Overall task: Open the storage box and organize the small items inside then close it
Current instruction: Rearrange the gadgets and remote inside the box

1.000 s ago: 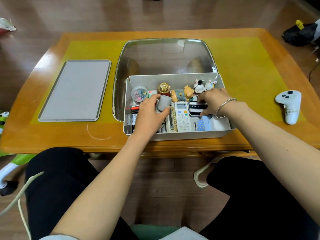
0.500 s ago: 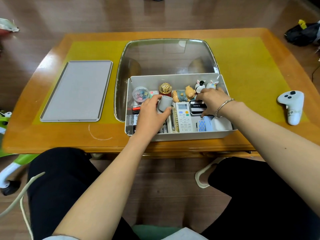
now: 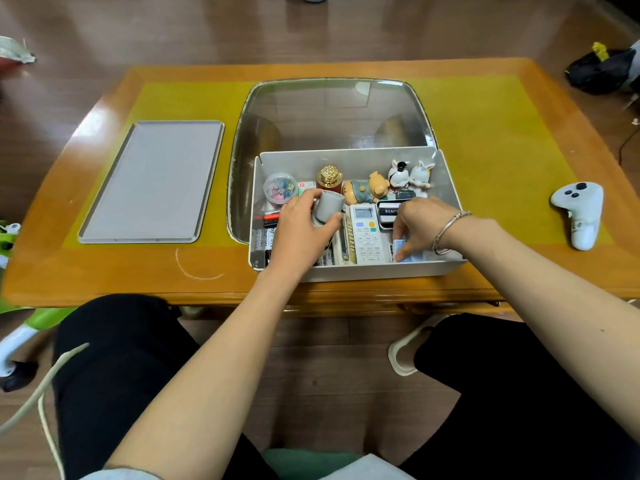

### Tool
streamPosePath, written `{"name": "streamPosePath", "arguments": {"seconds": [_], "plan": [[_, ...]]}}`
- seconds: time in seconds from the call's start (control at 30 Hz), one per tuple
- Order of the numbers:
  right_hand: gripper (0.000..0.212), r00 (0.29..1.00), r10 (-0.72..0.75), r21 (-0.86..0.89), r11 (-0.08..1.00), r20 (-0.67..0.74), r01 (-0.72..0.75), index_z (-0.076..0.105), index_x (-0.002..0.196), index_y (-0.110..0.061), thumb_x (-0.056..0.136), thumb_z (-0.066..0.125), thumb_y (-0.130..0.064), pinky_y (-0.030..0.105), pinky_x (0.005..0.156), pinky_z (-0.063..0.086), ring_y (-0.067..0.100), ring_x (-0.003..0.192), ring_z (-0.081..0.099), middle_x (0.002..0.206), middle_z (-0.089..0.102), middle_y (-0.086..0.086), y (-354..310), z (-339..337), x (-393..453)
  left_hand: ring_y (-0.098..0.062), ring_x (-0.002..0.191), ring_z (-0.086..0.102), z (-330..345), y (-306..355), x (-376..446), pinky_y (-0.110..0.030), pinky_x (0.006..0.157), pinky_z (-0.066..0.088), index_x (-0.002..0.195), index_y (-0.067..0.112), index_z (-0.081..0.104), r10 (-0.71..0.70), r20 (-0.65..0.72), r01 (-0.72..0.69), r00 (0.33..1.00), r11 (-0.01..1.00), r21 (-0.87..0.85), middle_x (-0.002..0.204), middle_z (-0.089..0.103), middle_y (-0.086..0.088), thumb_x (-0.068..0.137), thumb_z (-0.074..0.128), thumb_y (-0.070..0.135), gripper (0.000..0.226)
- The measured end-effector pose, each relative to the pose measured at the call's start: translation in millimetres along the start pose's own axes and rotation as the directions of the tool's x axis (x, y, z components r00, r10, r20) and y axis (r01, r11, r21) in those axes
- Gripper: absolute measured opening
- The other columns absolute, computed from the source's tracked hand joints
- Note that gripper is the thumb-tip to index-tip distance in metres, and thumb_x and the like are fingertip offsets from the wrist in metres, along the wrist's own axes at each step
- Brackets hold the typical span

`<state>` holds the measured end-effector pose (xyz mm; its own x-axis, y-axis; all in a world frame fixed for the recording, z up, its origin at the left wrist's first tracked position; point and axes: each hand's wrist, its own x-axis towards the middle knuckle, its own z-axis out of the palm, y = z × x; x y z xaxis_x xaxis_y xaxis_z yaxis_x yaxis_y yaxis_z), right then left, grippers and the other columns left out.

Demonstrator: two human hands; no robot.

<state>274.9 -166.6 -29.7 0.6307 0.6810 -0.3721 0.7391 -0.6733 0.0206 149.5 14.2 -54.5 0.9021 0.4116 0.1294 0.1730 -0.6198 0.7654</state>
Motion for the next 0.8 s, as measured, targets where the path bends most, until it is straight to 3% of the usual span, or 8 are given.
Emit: {"name": "streamPosePath", "arguments": {"seconds": [0.33, 0.47, 0.6, 0.8], "plan": [[0.044, 1.0, 0.009, 0.039, 0.999, 0.017, -0.01, 0.07, 0.102, -0.028, 0.064, 0.081, -0.048, 0.024, 0.07, 0.037, 0.01, 0.078, 0.052, 0.092, 0.068, -0.011, -2, -2, -4, -0.017, 0.108, 0.052, -1, 1, 0, -0.04, 0.089, 0.051, 0.125, 0.019, 0.052, -0.005, 0.003, 0.005, 1.0, 1.0, 0.002, 0.118, 0.058, -0.002, 0.086, 0.067, 0.034, 0.044], [0.049, 0.994, 0.008, 0.14, 0.99, -0.114, 0.008, 0.068, 0.105, -0.024, 0.069, 0.072, -0.057, 0.031, 0.079, 0.046, 0.02, 0.091, 0.061, 0.098, 0.069, -0.003, 6, -11, -6, -0.017, 0.108, 0.053, -1, 2, 0, -0.04, 0.089, 0.052, 0.126, 0.018, 0.052, -0.007, 0.01, 0.007, 1.0, 1.0, -0.001, 0.12, 0.058, -0.003, 0.087, 0.067, 0.033, 0.044], [0.035, 0.97, 0.089, 0.186, 0.981, -0.227, -0.046, 0.067, 0.107, -0.016, 0.08, 0.069, -0.038, 0.037, 0.084, 0.047, 0.029, 0.1, 0.058, 0.107, 0.066, 0.009, 22, -13, 2, -0.018, 0.108, 0.053, -1, 1, -1, -0.041, 0.089, 0.051, 0.125, 0.017, 0.052, 0.001, 0.017, -0.001, 1.0, 1.0, 0.004, 0.119, 0.058, -0.003, 0.087, 0.067, 0.033, 0.044], [0.049, 0.969, 0.172, 0.158, 0.977, -0.175, -0.145, 0.053, 0.127, -0.012, 0.082, 0.069, -0.027, 0.039, 0.092, 0.043, 0.035, 0.115, 0.049, 0.122, 0.055, 0.017, 28, 1, 19, -0.018, 0.107, 0.053, 0, 0, 2, -0.041, 0.09, 0.049, 0.126, 0.015, 0.054, 0.006, 0.019, -0.006, 1.0, 1.0, 0.005, 0.119, 0.059, -0.004, 0.086, 0.067, 0.032, 0.045]]}}
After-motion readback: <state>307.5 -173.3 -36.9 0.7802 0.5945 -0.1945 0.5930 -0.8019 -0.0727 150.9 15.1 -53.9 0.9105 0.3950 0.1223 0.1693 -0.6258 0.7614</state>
